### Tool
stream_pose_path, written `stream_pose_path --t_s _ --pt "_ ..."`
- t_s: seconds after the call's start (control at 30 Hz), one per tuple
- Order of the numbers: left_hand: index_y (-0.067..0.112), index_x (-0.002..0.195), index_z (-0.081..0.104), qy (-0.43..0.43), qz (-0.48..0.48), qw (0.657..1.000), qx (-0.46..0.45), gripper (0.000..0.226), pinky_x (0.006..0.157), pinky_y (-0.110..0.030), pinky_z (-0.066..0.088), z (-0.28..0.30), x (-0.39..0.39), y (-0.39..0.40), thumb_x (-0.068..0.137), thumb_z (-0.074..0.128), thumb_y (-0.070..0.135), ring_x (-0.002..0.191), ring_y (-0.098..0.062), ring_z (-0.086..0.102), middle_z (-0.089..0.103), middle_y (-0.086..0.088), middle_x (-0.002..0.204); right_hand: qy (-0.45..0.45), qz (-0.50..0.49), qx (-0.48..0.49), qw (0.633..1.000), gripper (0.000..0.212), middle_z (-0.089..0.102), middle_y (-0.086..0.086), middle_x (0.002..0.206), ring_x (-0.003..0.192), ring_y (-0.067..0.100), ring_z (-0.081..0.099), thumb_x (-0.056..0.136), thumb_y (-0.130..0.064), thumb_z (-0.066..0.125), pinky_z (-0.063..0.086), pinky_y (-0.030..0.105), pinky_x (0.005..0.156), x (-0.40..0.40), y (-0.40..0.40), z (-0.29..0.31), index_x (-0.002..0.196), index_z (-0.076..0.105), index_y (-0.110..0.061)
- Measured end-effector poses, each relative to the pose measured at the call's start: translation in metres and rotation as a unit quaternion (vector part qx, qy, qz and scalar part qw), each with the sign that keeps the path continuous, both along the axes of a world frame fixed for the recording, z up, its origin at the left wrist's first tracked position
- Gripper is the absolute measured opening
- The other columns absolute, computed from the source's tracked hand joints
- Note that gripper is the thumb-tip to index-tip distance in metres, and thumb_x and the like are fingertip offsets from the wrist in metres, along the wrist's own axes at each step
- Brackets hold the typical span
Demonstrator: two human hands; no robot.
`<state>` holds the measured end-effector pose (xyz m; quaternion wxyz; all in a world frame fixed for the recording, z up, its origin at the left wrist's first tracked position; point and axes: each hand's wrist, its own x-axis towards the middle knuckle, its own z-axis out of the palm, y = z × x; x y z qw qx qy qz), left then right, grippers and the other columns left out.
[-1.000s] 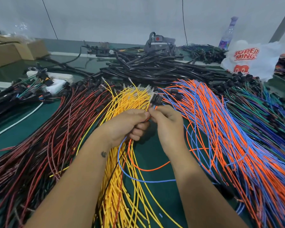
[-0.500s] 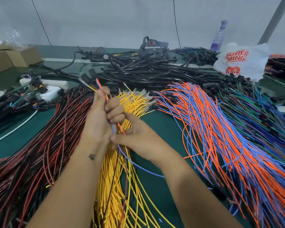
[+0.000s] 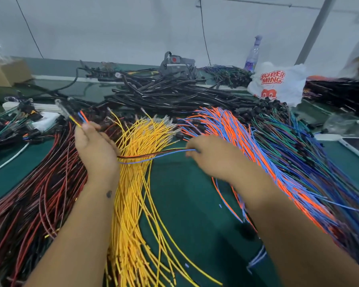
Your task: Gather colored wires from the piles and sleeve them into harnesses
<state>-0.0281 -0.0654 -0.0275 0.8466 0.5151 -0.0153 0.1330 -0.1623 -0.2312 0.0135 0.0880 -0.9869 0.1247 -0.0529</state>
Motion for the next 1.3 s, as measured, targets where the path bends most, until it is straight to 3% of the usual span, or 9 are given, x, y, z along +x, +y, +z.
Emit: stream_pose_path --t_s 0.13,0.3,0.47,0.57,0.63,0.77,0.93,1.13,1.3 --pt "0.023 0.076 0.039 -0.005 0.001 1.0 0.027 0.029 0.037 -0.017 0.024 -0.002 0.0 -0.005 0.102 0.025 0.023 0.037 -0.009 0.027 0.033 0.01 0.044 -0.042 -0.079 -0.14 0.986 0.013 0.065 0.009 0.108 0.103 0.032 0.061 0.097 -0.024 0.044 0.036 0.033 0.067 -0.015 -0.023 0.005 0.101 0.056 -0.02" --pt "0.029 0.074 0.042 -0.036 0.004 0.991 0.131 0.03 0.048 -0.03 0.024 -0.009 0.004 -0.005 0.101 0.028 0.028 0.046 -0.014 0.029 0.035 0.003 0.056 0.033 0.039 0.097 0.994 0.022 0.063 0.007 0.076 0.069 0.018 0.057 0.092 -0.031 0.056 0.042 0.028 0.061 -0.026 0.003 0.04 0.077 0.067 -0.019" --pt "0.021 0.072 0.039 0.07 -0.094 0.983 -0.142 0.033 0.037 -0.015 0.019 0.003 0.014 0.002 0.103 0.027 0.022 0.036 -0.007 0.022 0.028 0.009 0.044 0.236 0.225 0.248 0.912 0.032 0.044 -0.001 0.061 0.05 0.01 0.039 0.099 -0.042 0.047 0.031 0.021 0.046 -0.049 0.054 0.045 0.084 0.066 -0.022" --pt "0.013 0.06 0.043 0.152 -0.349 0.782 -0.494 0.031 0.034 -0.019 0.019 -0.004 0.02 0.014 0.091 0.043 0.013 0.037 -0.007 0.019 0.028 0.002 0.042 0.315 0.226 0.282 0.878 0.039 0.041 0.004 0.063 0.056 0.018 0.04 0.104 -0.035 0.038 0.033 0.028 0.053 -0.053 0.07 0.022 0.098 0.063 -0.006" --pt "0.009 0.059 0.044 0.167 -0.451 0.694 -0.537 0.026 0.038 -0.021 0.017 -0.012 0.016 0.012 0.085 0.046 0.009 0.042 -0.009 0.022 0.026 0.001 0.046 0.36 0.213 0.274 0.866 0.045 0.046 0.01 0.067 0.064 0.024 0.045 0.104 -0.036 0.035 0.036 0.029 0.056 -0.053 0.071 0.011 0.106 0.06 0.002" --pt "0.017 0.068 0.046 0.194 -0.472 0.794 -0.329 0.027 0.042 -0.012 0.004 -0.008 -0.011 -0.024 0.094 0.042 0.02 0.044 -0.003 0.016 0.018 0.009 0.055 0.32 0.188 0.312 0.874 0.06 0.068 0.024 0.097 0.077 0.022 0.057 0.103 -0.048 0.025 0.043 0.03 0.069 -0.05 0.06 0.012 0.103 0.062 -0.002" --pt "0.021 0.074 0.042 0.121 -0.378 0.914 0.084 0.033 0.033 -0.013 0.013 -0.005 -0.037 -0.058 0.104 0.032 0.032 0.033 0.0 0.017 0.024 0.011 0.042 0.324 0.177 0.32 0.872 0.092 0.068 -0.002 0.093 0.071 0.002 0.054 0.059 -0.087 0.025 0.038 0.022 0.068 -0.027 0.019 0.027 0.112 0.065 -0.023" --pt "0.016 0.075 0.045 -0.034 -0.294 0.892 0.341 0.031 0.037 -0.015 0.02 -0.022 -0.039 -0.058 0.103 0.035 0.025 0.036 -0.008 0.024 0.027 0.002 0.05 -0.108 -0.014 0.298 0.948 0.045 0.065 0.001 0.068 0.063 0.009 0.056 0.094 -0.05 0.048 0.046 0.025 0.064 -0.052 -0.059 0.024 0.081 0.071 -0.014" --pt "0.015 0.077 0.043 -0.028 -0.298 0.895 0.331 0.031 0.034 -0.013 0.018 -0.02 -0.044 -0.057 0.104 0.033 0.025 0.035 -0.003 0.021 0.025 -0.001 0.058 -0.157 -0.226 0.158 0.948 0.015 0.069 0.009 0.096 0.09 0.027 0.061 0.094 -0.025 0.057 0.046 0.036 0.081 -0.065 -0.139 0.008 0.09 0.066 -0.014"
